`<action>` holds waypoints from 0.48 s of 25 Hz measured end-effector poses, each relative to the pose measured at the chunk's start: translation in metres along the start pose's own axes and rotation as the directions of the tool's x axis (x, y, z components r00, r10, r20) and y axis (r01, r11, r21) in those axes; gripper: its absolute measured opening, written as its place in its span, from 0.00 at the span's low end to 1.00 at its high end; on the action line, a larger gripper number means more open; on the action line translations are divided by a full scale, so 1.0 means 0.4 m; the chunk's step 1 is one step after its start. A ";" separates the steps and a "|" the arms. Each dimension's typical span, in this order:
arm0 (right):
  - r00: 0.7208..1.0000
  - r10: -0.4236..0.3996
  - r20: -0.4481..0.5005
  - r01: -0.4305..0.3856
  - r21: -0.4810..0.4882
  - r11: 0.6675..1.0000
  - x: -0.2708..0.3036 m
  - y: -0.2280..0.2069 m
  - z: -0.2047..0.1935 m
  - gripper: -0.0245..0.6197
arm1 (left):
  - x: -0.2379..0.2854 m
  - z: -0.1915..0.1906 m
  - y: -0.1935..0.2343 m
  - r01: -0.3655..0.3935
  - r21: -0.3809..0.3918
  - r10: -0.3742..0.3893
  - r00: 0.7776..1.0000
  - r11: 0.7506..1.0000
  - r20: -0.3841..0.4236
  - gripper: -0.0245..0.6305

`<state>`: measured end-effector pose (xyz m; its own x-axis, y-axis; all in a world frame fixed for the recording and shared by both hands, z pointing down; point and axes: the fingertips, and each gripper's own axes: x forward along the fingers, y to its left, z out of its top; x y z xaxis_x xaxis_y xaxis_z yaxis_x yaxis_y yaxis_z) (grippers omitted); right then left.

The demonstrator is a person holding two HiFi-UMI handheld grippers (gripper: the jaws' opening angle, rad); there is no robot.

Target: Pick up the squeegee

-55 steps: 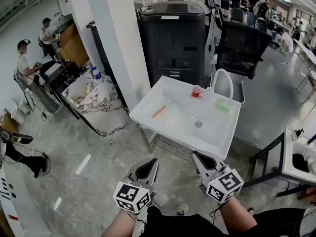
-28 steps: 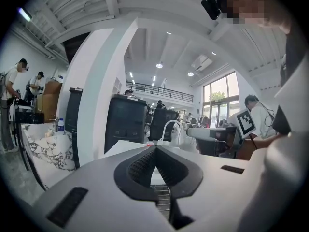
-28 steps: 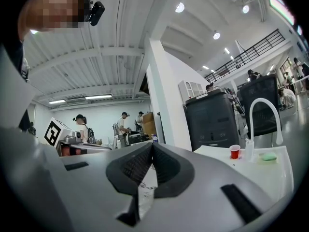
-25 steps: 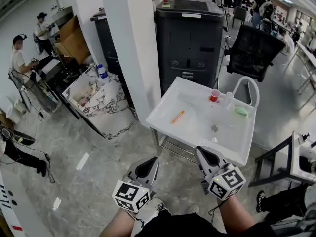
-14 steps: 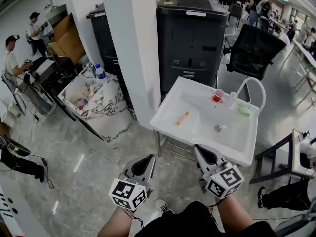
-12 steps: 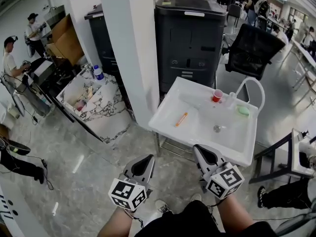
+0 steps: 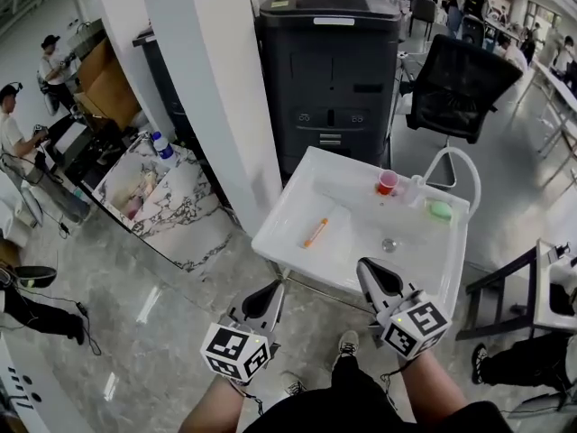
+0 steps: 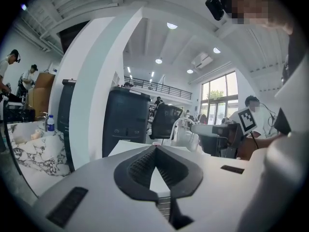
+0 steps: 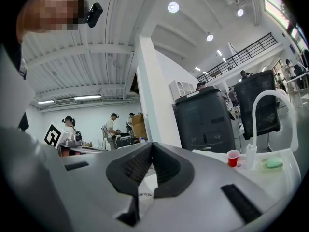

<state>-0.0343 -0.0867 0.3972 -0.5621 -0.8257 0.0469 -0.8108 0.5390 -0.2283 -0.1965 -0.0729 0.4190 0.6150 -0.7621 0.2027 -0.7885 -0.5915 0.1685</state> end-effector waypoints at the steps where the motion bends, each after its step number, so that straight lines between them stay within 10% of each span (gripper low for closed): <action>1: 1.000 0.002 -0.001 -0.002 0.002 1.000 0.006 -0.034 0.006 0.06 | 0.034 0.004 -0.008 -0.001 0.003 0.001 1.000 1.000 -0.003 0.06; 12: 1.000 0.019 -0.001 -0.019 0.032 0.999 0.062 -0.363 0.065 0.06 | 0.367 0.040 -0.052 -0.033 0.013 0.033 0.999 0.999 -0.028 0.06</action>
<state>0.0738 -0.1897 0.4063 -0.5777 -0.8151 0.0438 -0.7943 0.5490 -0.2603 -0.0899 -0.1769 0.4298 0.5884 -0.7736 0.2353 -0.8083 -0.5695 0.1490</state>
